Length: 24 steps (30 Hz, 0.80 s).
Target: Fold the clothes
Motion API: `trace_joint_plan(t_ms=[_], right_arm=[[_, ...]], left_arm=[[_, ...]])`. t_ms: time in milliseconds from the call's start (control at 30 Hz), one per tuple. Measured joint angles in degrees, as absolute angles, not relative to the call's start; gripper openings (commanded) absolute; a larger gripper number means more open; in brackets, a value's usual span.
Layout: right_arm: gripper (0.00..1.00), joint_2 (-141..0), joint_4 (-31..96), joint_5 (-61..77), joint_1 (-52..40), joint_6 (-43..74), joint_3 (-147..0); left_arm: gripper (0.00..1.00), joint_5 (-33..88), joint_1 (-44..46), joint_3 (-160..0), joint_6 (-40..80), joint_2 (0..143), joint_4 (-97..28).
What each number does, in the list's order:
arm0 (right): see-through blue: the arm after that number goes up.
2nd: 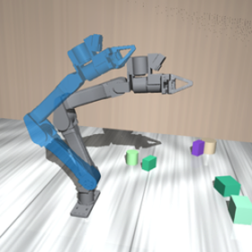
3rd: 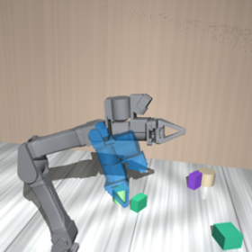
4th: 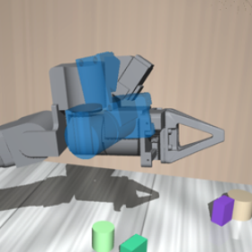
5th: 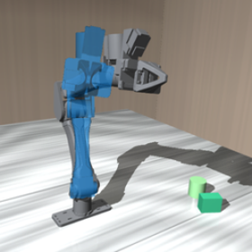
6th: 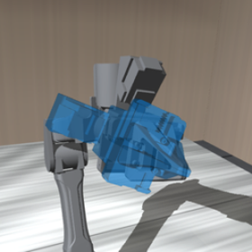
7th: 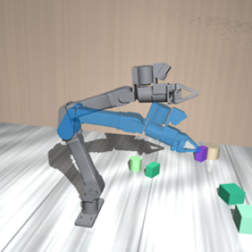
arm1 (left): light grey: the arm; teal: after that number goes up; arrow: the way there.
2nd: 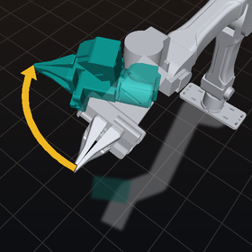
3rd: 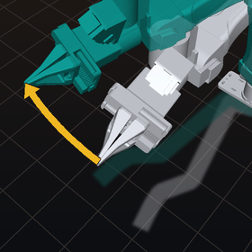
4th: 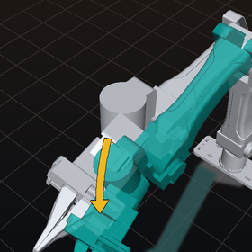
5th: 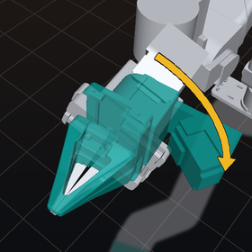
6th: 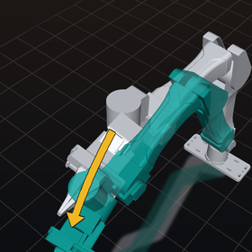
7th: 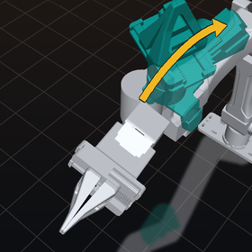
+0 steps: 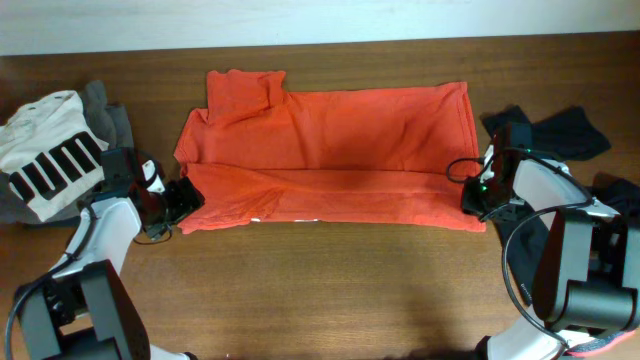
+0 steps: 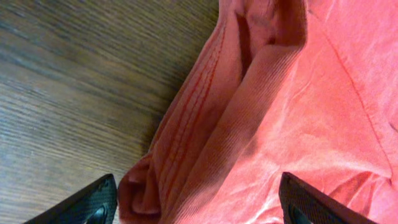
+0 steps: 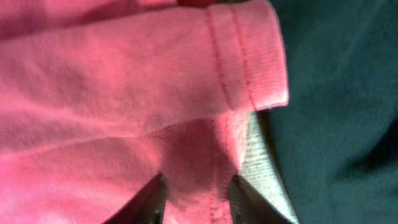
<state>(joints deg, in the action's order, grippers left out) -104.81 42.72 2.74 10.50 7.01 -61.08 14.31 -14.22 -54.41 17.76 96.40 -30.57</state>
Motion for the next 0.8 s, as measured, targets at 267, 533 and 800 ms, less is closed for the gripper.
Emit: trace_joint_plan(t_ms=[267, 533, 800], right_arm=[[0.18, -104.9, 44.9, 2.7, 10.5, 7.1, -61.1], [0.04, -105.0, 48.7, 3.0, 10.5, 7.3, -61.3], [0.04, -105.9, 58.6, 1.4, 10.4, 8.2, -60.8]], left_arm=[[0.19, 14.3, -14.1, -54.6, 17.6, 100.4, -31.0], [0.00, 13.4, -15.5, -54.9, 16.2, 100.8, -34.4], [0.00, 9.7, -19.9, -55.0, 16.7, 98.9, -47.4]])
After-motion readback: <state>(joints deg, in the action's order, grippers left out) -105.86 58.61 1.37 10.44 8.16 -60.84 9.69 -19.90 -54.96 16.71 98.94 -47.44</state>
